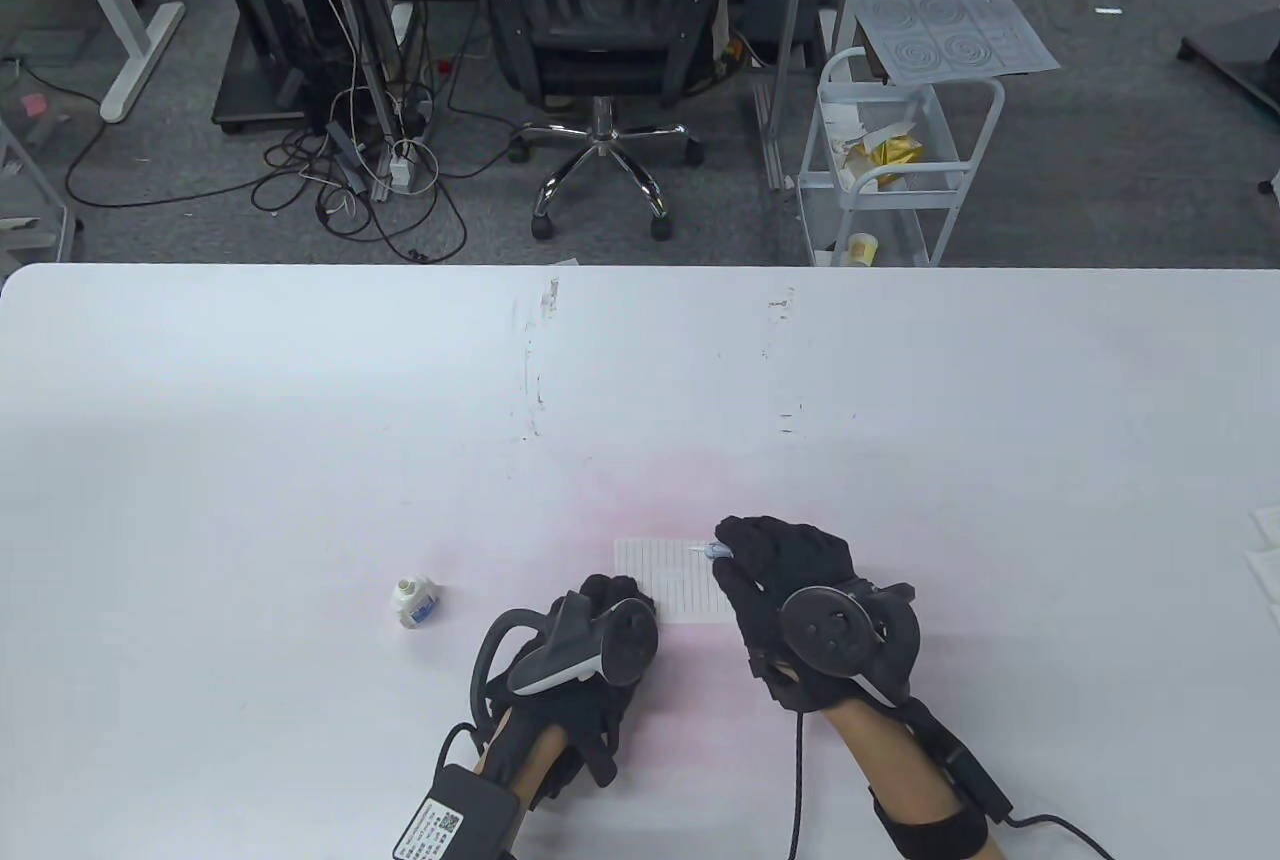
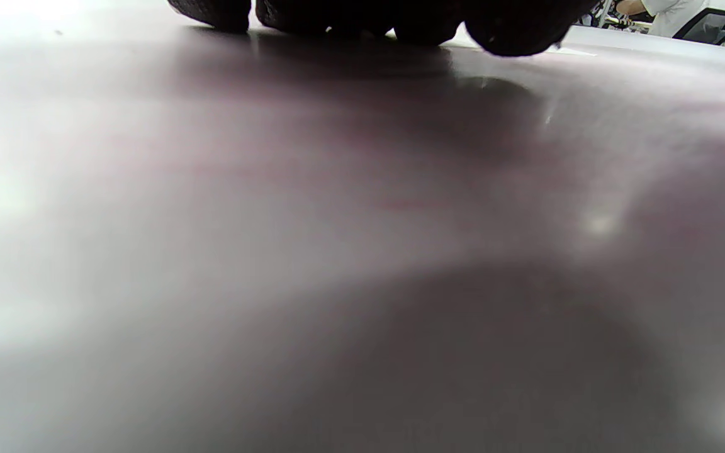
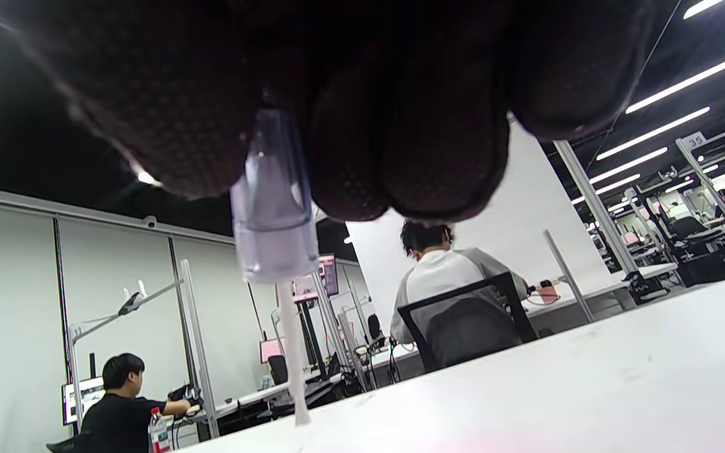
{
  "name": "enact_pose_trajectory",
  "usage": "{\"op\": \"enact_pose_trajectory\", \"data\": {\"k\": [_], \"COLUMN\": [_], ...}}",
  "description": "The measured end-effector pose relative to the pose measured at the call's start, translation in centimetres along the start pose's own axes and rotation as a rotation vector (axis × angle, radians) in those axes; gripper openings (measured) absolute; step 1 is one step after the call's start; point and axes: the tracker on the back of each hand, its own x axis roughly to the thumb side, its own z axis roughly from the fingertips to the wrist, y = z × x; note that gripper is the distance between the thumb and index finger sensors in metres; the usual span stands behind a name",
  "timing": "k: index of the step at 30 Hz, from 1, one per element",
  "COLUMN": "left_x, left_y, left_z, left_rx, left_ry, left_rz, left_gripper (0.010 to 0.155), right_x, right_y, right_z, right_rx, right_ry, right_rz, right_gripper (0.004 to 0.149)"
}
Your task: Brush correction fluid to cover black text
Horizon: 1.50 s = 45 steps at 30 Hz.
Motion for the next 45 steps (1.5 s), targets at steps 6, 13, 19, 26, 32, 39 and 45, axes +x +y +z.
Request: {"op": "enact_pose_trajectory", "data": {"k": [6, 13, 19, 26, 32, 39, 45], "left_x": [0.0, 0.0, 0.1, -0.6, -1.1, -1.9, -4.3], "left_y": [-0.1, -0.2, -0.3, 0.0, 1.7, 4.9, 7.1], "left_z": [0.0, 0.1, 0.1, 0.5, 2.1, 5.6, 8.3], "left_rx": [-0.008, -0.027, -0.039, -0.008, 0.22, 0.493, 0.676], "left_ry": [0.002, -0.001, 0.001, -0.008, -0.009, 0.021, 0.095], "left_rz": [-0.005, -0.004, -0.015, 0.044, 0.063, 0.052, 0.074], "left_gripper": [0.064, 0.067, 0.068, 0.067, 0.067, 0.066, 0.066], "right_x": [-0.5, -0.6, -0.7, -0.9, -0.8, -1.0, -0.9], "right_y": [-2.3, -2.2, -2.1, -2.4, -2.2, -2.4, -2.2], "right_z": [0.3, 0.2, 0.2, 0.0, 0.0, 0.0, 0.0], "right_rx": [-0.059, -0.056, -0.057, -0.073, -0.078, -0.076, -0.065], "right_ry": [0.024, 0.034, 0.043, 0.068, 0.073, 0.088, 0.085], "right_rz": [-0.051, -0.068, -0.089, -0.12, -0.136, -0.144, -0.132], "right_gripper": [0.043, 0.044, 0.044, 0.044, 0.044, 0.044, 0.044]}}
